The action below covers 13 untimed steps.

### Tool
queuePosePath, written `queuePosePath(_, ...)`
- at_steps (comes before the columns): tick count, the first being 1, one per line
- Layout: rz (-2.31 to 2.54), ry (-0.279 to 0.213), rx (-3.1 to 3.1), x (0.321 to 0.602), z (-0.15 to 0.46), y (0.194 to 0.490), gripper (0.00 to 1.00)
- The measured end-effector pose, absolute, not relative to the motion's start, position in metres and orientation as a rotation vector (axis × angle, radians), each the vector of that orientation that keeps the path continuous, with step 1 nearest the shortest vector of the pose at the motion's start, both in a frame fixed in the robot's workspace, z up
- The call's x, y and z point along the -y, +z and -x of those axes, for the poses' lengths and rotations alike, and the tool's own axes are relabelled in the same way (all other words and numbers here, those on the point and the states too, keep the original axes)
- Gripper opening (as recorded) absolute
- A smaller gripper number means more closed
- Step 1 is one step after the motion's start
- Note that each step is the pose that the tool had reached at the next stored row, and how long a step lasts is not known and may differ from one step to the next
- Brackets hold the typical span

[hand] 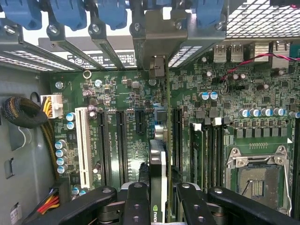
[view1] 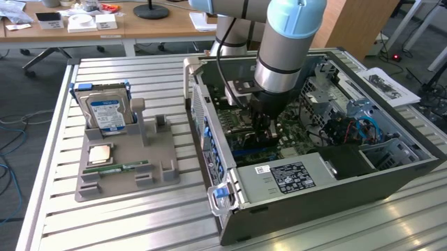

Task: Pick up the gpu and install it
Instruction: 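Insert the gpu into the slot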

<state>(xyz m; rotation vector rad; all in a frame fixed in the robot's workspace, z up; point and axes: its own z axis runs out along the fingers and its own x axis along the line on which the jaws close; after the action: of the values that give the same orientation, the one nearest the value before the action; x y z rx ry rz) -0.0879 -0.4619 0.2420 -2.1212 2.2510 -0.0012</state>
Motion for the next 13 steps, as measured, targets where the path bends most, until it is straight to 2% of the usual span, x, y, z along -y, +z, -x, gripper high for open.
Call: queuePosePath(13,2.125,-0.014,-2.236,0.462,0.0887,0.2427,0.27)
